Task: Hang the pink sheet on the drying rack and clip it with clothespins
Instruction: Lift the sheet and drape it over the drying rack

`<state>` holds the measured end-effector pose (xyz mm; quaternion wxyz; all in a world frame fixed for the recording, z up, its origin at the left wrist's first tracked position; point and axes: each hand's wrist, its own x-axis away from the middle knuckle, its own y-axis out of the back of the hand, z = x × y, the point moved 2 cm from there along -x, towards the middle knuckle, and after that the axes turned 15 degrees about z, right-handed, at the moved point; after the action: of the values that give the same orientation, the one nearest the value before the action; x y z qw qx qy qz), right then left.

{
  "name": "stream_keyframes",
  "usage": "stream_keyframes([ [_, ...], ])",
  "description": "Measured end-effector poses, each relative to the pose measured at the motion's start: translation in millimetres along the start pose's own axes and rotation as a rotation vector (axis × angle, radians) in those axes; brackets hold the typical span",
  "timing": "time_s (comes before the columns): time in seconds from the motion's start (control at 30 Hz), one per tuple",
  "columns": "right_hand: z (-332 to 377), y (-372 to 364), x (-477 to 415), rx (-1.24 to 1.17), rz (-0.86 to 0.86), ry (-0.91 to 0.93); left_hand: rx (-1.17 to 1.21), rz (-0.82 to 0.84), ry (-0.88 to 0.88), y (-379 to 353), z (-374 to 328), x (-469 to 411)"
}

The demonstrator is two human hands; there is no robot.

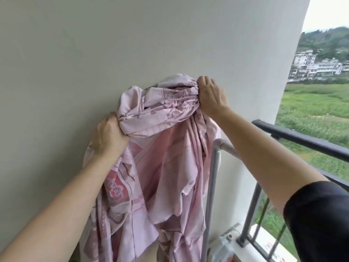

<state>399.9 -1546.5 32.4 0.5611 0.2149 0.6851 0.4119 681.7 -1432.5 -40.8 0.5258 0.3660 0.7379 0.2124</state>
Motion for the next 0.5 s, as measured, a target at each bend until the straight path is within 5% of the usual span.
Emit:
stream_keyframes([
  [0.23,-86.6,26.7,66.5,0.19,0.246,-0.17,0.027,0.22,-0.14,-53.3,-76.0,15.8],
  [0.5,-169.5,95.4,160.3,0.296,0.223,-0.512,0.208,0.337,-0.352,-69.6,-174.0,49.9],
])
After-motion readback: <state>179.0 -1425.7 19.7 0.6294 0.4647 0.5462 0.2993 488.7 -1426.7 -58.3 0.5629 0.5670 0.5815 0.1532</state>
